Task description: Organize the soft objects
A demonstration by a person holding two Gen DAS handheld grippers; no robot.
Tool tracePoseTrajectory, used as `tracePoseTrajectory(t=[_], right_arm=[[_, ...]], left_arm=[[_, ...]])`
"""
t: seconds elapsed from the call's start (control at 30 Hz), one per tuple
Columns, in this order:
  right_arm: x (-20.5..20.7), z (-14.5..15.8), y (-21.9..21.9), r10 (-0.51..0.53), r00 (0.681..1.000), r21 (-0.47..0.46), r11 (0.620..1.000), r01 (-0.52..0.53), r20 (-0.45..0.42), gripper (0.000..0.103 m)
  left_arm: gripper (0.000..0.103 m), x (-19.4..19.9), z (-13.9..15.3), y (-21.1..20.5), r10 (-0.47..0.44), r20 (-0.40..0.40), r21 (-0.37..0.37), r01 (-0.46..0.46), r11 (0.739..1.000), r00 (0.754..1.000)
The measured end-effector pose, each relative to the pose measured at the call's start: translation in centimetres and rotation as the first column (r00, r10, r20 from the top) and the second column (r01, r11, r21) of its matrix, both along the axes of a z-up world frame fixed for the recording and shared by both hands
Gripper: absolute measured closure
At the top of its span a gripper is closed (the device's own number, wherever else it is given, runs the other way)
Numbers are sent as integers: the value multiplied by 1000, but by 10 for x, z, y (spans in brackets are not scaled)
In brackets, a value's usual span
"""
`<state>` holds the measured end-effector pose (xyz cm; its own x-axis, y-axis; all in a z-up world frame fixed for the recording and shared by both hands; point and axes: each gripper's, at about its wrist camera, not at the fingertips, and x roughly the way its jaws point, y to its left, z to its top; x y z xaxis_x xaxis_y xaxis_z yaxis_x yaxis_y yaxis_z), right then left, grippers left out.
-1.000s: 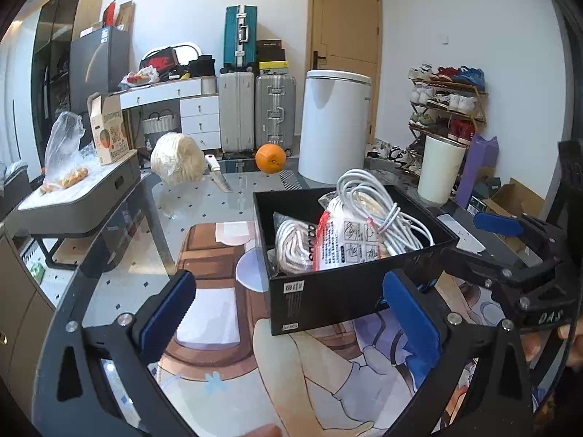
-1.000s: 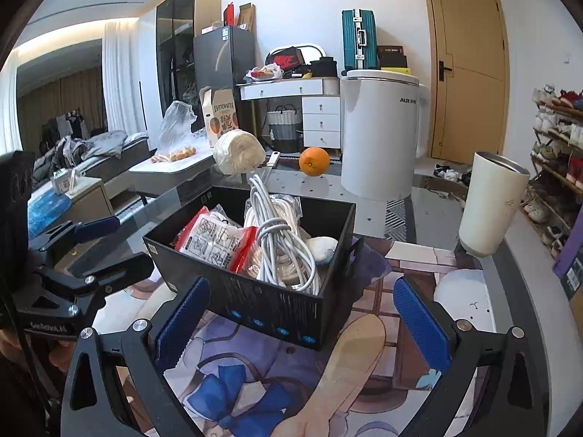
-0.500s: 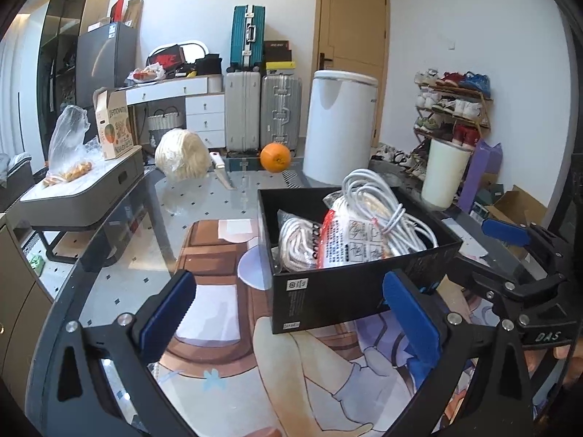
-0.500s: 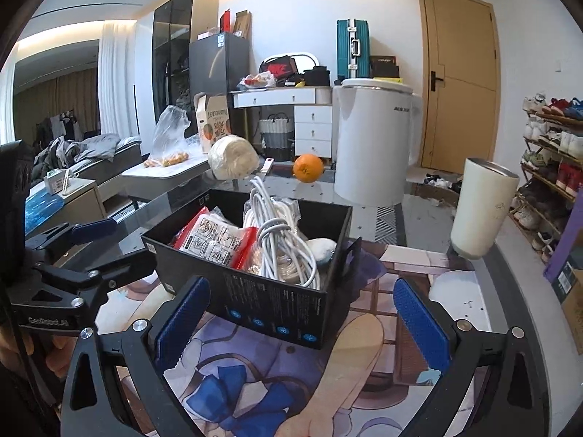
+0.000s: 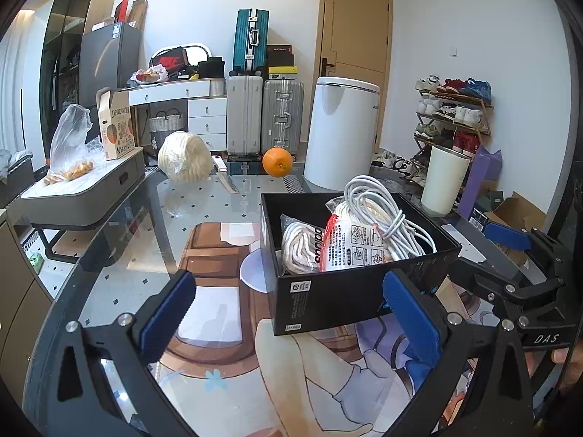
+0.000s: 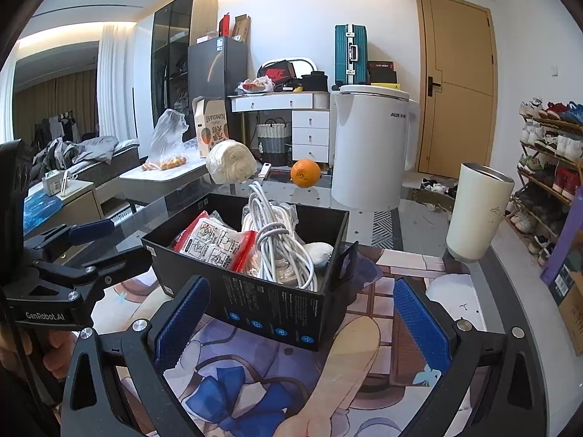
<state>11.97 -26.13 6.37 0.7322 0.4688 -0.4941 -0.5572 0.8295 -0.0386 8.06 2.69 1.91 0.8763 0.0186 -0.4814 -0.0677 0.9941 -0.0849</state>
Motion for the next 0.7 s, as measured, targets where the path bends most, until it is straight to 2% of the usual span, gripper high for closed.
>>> tracePoseTrajectory(t=[0.7], right_arm=[[1,0,-2,1,1000,9,1000,-1,1,1]], left_arm=[[0,-1,0,0,0,4,3,0,1000,1000]])
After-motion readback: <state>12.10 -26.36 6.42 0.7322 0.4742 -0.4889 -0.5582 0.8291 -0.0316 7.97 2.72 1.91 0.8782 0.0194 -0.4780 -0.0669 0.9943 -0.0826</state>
